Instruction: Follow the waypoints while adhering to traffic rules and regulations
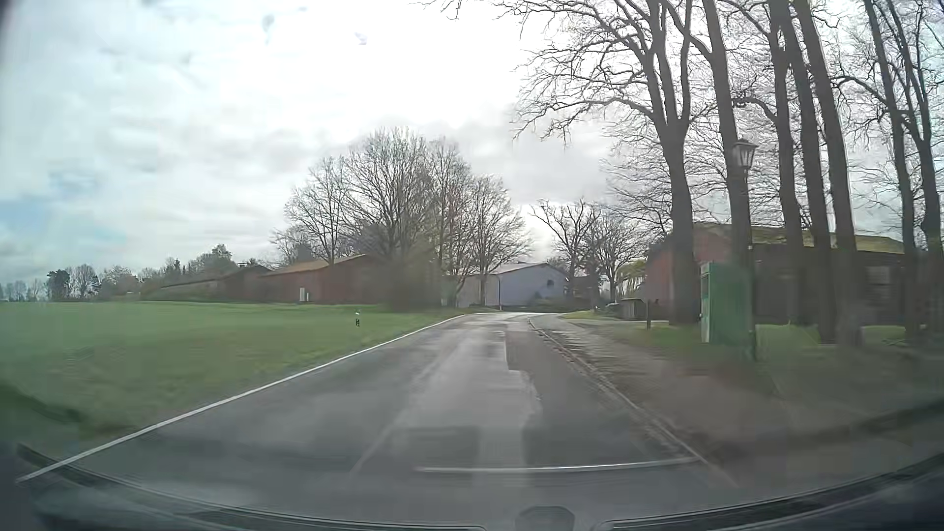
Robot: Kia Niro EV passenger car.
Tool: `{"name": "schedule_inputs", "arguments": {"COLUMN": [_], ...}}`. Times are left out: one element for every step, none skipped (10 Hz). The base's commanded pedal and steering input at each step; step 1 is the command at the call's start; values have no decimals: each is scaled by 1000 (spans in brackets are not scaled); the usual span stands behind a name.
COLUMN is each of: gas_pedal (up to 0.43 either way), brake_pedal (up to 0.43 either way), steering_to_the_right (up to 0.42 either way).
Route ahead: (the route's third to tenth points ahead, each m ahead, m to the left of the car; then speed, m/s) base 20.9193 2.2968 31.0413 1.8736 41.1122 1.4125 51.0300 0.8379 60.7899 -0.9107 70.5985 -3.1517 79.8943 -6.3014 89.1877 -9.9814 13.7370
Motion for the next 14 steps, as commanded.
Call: {"name": "schedule_inputs", "arguments": {"gas_pedal": [157,157,157,157,157,169,169,169,169,169,169,169,169,169], "brake_pedal": [0,0,0,0,0,0,0,0,0,0,0,0,0,0], "steering_to_the_right": [-1,-1,-1,-1,0,0,0,0,0,1,2,3,3,3]}}
